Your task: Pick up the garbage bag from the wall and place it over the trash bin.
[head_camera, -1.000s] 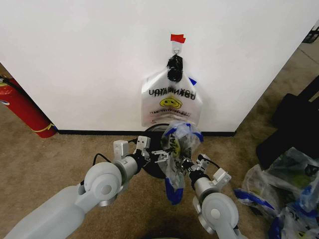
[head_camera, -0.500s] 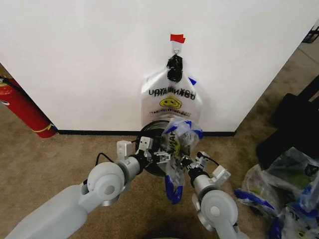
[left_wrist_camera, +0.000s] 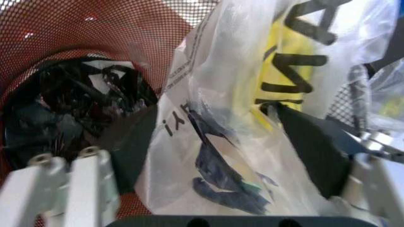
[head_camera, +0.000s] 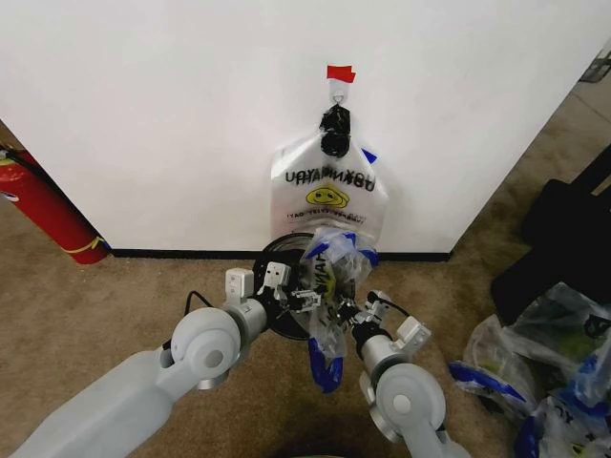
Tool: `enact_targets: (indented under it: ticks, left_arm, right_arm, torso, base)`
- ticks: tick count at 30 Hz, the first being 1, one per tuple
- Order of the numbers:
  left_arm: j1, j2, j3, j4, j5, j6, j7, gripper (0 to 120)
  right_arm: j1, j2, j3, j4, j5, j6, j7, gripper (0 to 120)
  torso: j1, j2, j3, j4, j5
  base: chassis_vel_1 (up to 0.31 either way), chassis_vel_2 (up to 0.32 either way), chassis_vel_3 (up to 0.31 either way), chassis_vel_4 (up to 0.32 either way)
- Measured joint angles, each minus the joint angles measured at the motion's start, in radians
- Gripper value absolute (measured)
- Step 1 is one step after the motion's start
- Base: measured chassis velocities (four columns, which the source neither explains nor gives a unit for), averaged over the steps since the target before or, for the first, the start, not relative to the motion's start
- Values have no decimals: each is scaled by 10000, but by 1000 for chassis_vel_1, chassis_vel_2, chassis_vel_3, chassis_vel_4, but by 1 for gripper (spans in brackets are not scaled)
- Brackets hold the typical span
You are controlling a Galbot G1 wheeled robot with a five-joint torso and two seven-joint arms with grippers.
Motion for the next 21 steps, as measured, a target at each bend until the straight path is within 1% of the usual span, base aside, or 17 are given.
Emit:
enact_targets:
  ticks: [2, 4, 5, 7, 8, 9, 10, 11, 12, 13, 14, 15, 16, 18, 19, 21]
  left_arm:
    - [-3, 17, -15, 6, -87, -57, -5, 63]
    - [-2, 23, -15, 3, -95, -65, -6, 61]
    - [12, 35, -15, -19, -116, -114, -10, 54]
    - [39, 41, -13, -50, -120, -212, -15, 46]
    - [42, 40, -14, -53, -120, -222, -15, 44]
    - [48, 50, -13, -92, -120, -252, -17, 36]
    - [49, 54, -16, -115, -120, -260, -19, 33]
    - [49, 54, -16, -115, -120, -260, -19, 33]
    - [48, 61, -25, -137, -120, -264, -20, 30]
    - [47, 67, -31, -148, -120, -265, -20, 30]
    - [46, 102, -59, -204, -120, -267, -19, 22]
    - [47, 115, -64, -221, -120, -267, -17, 16]
    - [52, 125, -67, -229, -120, -268, -16, 13]
    - [56, 129, -68, -230, -121, -271, -15, 11]
    - [70, 132, -68, -230, -120, -287, -12, 5]
    - [78, 122, -66, -221, -104, -360, 13, 0]
  right_arm:
    - [1, -13, -1, -9, -5, -8, 0, 0]
    - [2, -16, 0, -12, -5, -8, 1, 0]
    - [8, -20, 1, -25, -8, -10, 0, 0]
    - [30, -14, -2, -63, -19, -14, 0, 0]
    - [33, -12, -3, -67, -21, -15, 1, 0]
    - [50, -2, -15, -94, -38, -18, 3, 0]
    - [58, 1, -18, -110, -47, -19, 4, 0]
    - [58, 1, -18, -110, -47, -19, 4, 0]
    - [63, 5, -19, -125, -53, -19, 6, 0]
    - [64, 7, -19, -132, -55, -19, 7, 0]
    - [67, 14, -19, -155, -59, -20, 18, 0]
    - [67, 16, -21, -155, -59, -20, 22, 0]
    - [67, 18, -22, -155, -59, -20, 25, 0]
    - [67, 19, -22, -154, -59, -21, 26, 0]
    - [65, 22, -24, -154, -59, -25, 38, 0]
    - [64, 23, -24, -148, -59, -31, 61, 0]
  torso:
    - [0, 0, 0, -1, 0]
    - [0, 0, 0, -1, 0]
    - [0, 0, 0, 0, 0]
    - [0, 0, 0, 0, 0]
    - [0, 0, 0, 0, 0]
    - [0, 0, 0, 0, 0]
    - [0, 0, 0, 0, 0]
    - [0, 0, 0, 0, 0]
    - [0, 0, 0, 0, 0]
    - [0, 0, 0, 0, 0]
    - [0, 0, 0, 0, 1]
    - [0, 0, 0, 0, 1]
    - [0, 1, 0, -1, 0]
    - [0, 0, 0, -1, 0]
    - [0, 0, 0, 0, 0]
    - [0, 0, 0, 0, 0]
  base:
    - [0, 0, 0, 0]
    - [0, 0, 0, 0]
    - [0, 0, 0, 0]
    - [0, 0, 0, 0]
    - [0, 0, 0, 0]
    - [0, 0, 0, 0]
    - [0, 0, 0, 0]
    - [0, 0, 0, 0]
    - [0, 0, 0, 0]
    - [0, 0, 0, 0]
    - [0, 0, 0, 0]
    - [0, 0, 0, 0]
    - [0, 0, 0, 0]
    - [0, 0, 0, 0]
    - [0, 0, 0, 0]
    - [0, 0, 0, 0]
